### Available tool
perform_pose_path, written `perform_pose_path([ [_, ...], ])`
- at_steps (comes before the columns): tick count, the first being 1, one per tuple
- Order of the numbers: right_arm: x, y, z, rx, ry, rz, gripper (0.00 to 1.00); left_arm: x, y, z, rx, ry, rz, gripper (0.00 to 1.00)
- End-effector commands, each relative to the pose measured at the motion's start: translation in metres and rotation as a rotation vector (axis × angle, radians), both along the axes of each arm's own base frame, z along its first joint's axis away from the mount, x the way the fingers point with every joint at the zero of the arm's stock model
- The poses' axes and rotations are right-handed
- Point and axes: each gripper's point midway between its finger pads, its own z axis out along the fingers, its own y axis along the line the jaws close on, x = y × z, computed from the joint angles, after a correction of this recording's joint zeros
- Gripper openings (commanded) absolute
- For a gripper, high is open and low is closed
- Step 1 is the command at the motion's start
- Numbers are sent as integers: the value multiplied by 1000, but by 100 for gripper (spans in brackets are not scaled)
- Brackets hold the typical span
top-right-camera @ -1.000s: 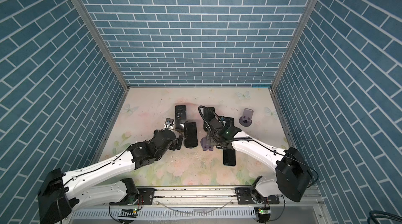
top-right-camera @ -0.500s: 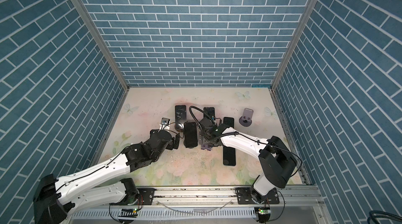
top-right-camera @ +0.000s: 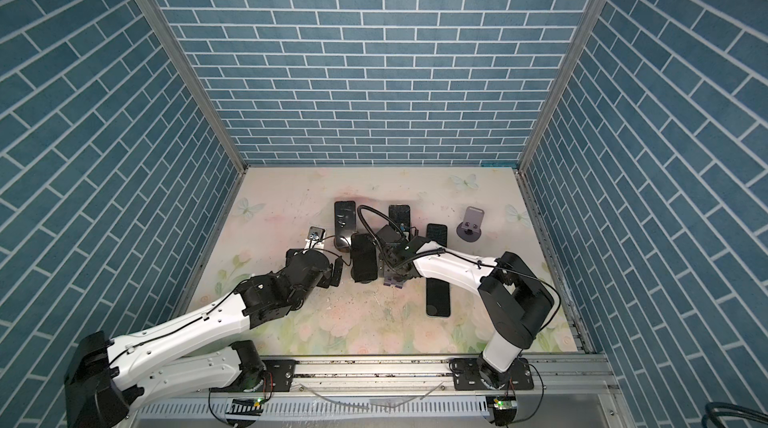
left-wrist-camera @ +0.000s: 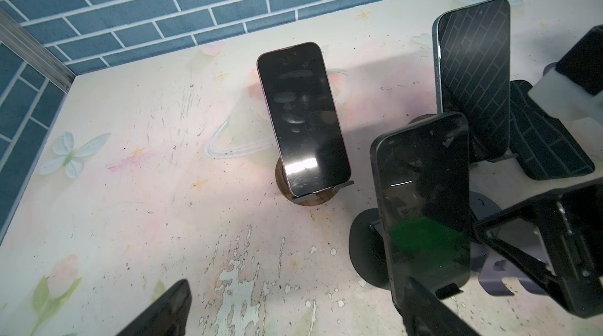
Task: Remove the phone from the phone stand
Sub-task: 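Lift the grey stand with the right gripper and carry it to the far corner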
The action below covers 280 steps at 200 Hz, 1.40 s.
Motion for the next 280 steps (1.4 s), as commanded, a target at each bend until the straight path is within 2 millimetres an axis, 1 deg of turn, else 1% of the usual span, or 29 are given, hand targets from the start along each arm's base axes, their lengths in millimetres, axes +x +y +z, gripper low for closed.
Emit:
perform_pose_path([
  [1, 4, 7, 7, 24, -9, -42, 81, -2, 3, -8, 37, 12, 6, 100],
  [15, 3, 6, 5, 25, -1, -46, 69, -1, 3, -8, 40, 14, 6, 100],
  [21, 2, 5, 4, 24, 2, -47, 66, -1, 3, -8, 39, 14, 6, 100],
  [57, -1, 3, 4, 20, 6, -40, 55, -1, 0, -10, 36, 23, 0, 100],
  [75, -1, 2, 7, 19, -2, -27, 54, -1, -1, -10, 36, 25, -1, 100],
  [93, 1, 3, 15, 30, -24, -13, 53, -1, -1, -11, 37, 28, -1, 100],
  [115, 5, 0, 34, 35, -71, -2, 53, -1, -1, -10, 37, 29, -1, 100],
  [142, 10, -14, 57, 16, -127, -11, 53, -2, -3, -11, 35, 38, -15, 100],
  [152, 13, -22, 63, 14, -138, -25, 53, -2, -4, -11, 35, 39, -16, 100],
  [170, 17, -42, 70, 3, -153, -61, 53, -3, -3, -13, 43, 45, -16, 100],
  [187, 21, -68, 75, -18, -168, -108, 53, -3, -2, -16, 58, 53, -16, 100],
  [189, 22, -72, 75, -20, -168, -114, 53, -1, -5, -10, 45, 43, -17, 100],
  [191, 23, -75, 76, -22, -171, -122, 53, 0, -6, -8, 42, 41, -17, 100],
  [213, 25, -111, 79, -47, -181, -189, 53, 0, -7, -8, 46, 48, -20, 100],
  [233, 25, -140, 76, -73, -177, -244, 54, 1, -9, -9, 43, 50, -24, 100],
  [250, 25, -161, 68, -98, -161, -281, 54, 1, -11, -8, 38, 50, -26, 100],
  [280, 23, -190, 53, -145, -121, -333, 54, 1, -12, -8, 36, 54, -28, 100],
])
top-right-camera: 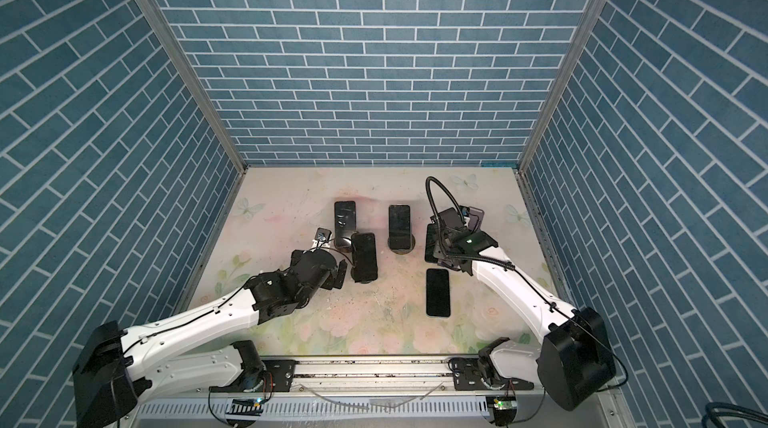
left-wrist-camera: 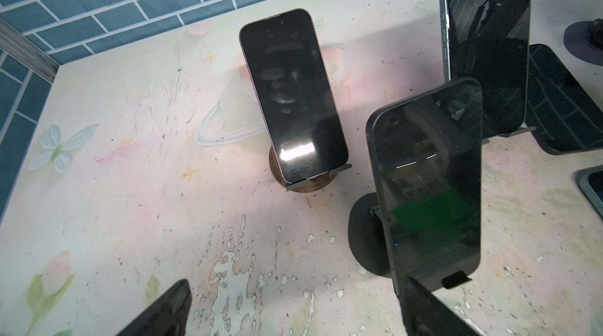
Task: Remove the phone from the phone stand
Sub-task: 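Lift the grey stand with the right gripper and carry it to the far corner, then set the grey stand down at the far corner and open the right gripper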
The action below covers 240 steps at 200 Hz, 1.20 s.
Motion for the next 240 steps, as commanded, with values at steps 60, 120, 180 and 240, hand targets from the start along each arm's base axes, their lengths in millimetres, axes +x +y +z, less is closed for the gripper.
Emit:
perform_pose_path([
  [60, -3, -52, -44, -41, 113, -80, 54, 0, 0, 8, 0, 4, 20, 100],
  [120, 14, -58, -60, -6, 132, -88, 55, 2, -4, 9, -10, 10, 22, 100],
  [180, 10, -62, -75, -6, 172, -96, 63, 5, -11, 10, -7, 20, 12, 100],
  [240, 7, -66, -56, -10, 132, -102, 82, 9, -13, 15, -19, 4, 23, 100],
])
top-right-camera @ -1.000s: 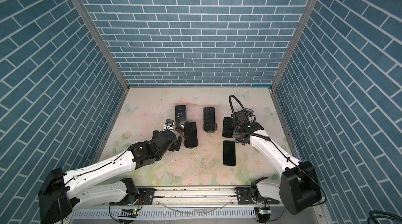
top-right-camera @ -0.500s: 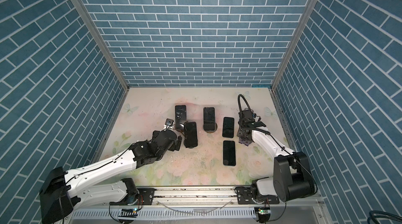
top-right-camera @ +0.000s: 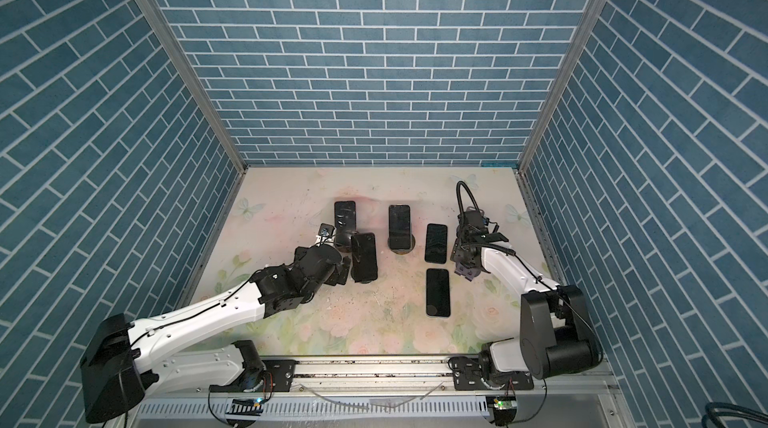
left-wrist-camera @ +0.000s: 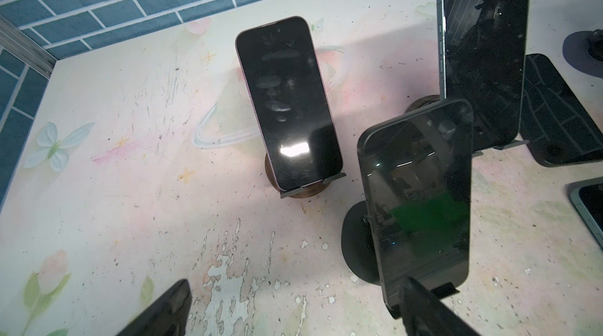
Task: Remove the phone from the phone stand
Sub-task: 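Set the grey stand down at the far corner and open the right gripper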
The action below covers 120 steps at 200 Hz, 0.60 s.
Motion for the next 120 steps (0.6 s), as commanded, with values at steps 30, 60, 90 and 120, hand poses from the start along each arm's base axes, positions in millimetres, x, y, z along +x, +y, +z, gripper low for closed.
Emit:
perform_pose_path([
  [30, -9, -7, 26, -22, -35, 15, 84, 2, -7, 8, -9, -4, -5, 100],
  [60, -10, 4, 50, 38, -88, 58, 84, 3, -9, 7, -15, 0, -7, 100],
  [90, -13, 33, 68, 186, -137, 158, 84, 5, -15, 6, -27, 9, -11, 100],
  [120, -18, 67, 80, 349, -161, 262, 84, 6, -22, 3, -31, 25, -20, 100],
])
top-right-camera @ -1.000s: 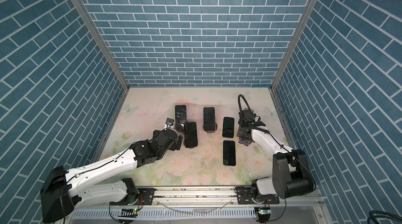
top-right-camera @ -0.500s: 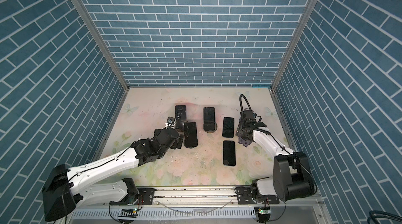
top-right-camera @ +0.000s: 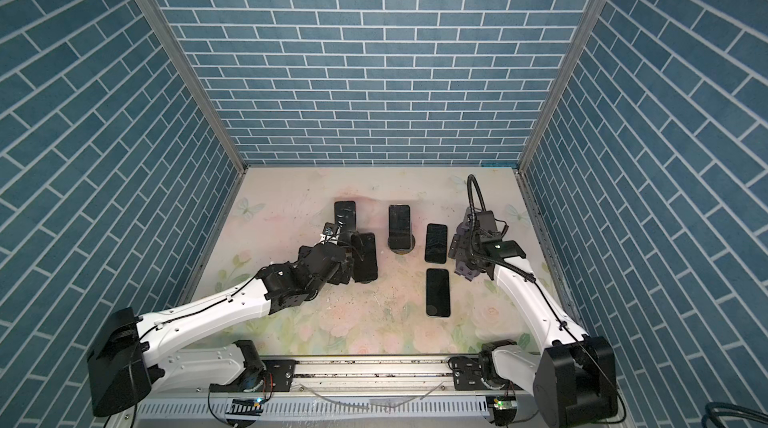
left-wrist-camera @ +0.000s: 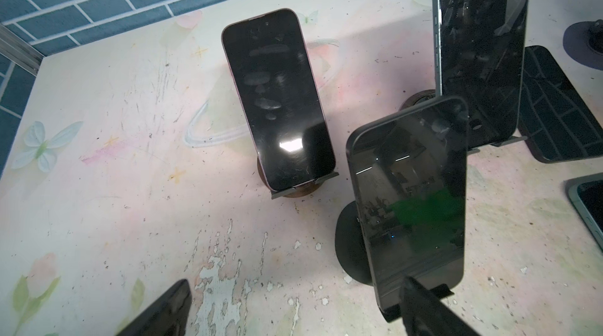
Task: Remove the phone from the phone stand
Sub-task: 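Set the grey stand down at the far corner and open the right gripper, then move the left gripper to the black phone while the right gripper draws back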
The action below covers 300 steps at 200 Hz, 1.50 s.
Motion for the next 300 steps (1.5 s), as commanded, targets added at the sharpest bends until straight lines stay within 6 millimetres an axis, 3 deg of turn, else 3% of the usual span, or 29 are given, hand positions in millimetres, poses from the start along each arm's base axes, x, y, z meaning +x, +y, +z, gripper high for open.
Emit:
perform_pose_path([
  [1, -2, 35, 21, 141, -35, 136, 84, 3, -12, 8, -35, -1, -7, 100],
  [80, -7, 56, 6, 125, 11, 202, 84, 6, -25, 8, -73, 21, 29, 100],
  [187, -7, 55, -7, 100, 31, 206, 84, 7, -69, -1, -205, 79, 111, 100],
  [300, -17, 50, -17, 83, 37, 220, 85, 13, -72, -27, -129, 114, 221, 100],
])
